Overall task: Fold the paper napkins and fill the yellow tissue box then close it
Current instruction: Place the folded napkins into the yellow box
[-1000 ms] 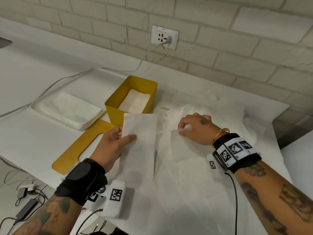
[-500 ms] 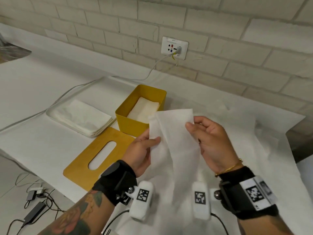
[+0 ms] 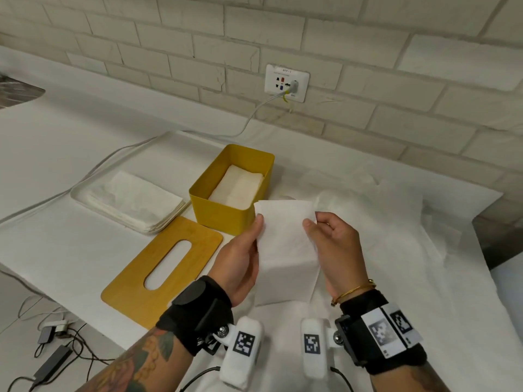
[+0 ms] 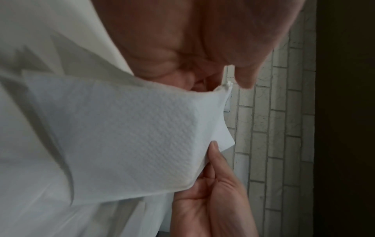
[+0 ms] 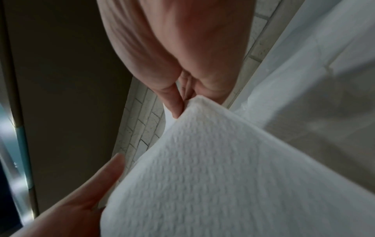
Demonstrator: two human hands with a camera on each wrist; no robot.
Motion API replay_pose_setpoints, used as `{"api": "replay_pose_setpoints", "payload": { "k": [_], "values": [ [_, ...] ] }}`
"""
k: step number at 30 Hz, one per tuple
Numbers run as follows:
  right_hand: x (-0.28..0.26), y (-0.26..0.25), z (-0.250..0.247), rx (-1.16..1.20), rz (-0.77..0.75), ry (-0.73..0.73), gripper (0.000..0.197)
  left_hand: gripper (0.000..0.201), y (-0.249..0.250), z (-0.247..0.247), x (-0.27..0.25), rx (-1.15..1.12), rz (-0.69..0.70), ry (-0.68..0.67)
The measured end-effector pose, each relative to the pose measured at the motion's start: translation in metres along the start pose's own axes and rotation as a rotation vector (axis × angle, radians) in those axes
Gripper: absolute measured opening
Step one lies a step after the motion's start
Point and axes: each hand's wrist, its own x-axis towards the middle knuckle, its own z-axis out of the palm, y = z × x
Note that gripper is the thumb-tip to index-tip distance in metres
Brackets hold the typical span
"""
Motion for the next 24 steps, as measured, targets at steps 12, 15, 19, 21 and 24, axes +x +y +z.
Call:
{"api": "replay_pose_setpoints", "payload": {
  "k": [12,15,19,21,24],
  "values": [
    [-0.016,0.008,-0.010,0.052,0.212,-0.330,0.029,0.038,0.017,0.002,0.007,0.111,0.070,-0.004],
    [-0.016,0.013,-0.009,0.103,0.207,-0.336,0.026,0.038,0.015,0.005,0.006,0.107,0.045,-0.035],
    [-0.028,0.028,-0.011,0.025,0.287,-0.423,0.025,0.035,0.010,0.002,0.008,0.104,0.022,0.018],
    [-0.034,0.032,-0.024,-0.049,0.356,-0.500,0.016,0.033,0.012,-0.005,0.010,0.078,0.042,0.068],
    [-0.025,0.026,-0.054,-0.106,0.413,-0.361,0.010,0.024,0.016,-0.016,0.011,0.034,0.054,0.092]
  ]
}}
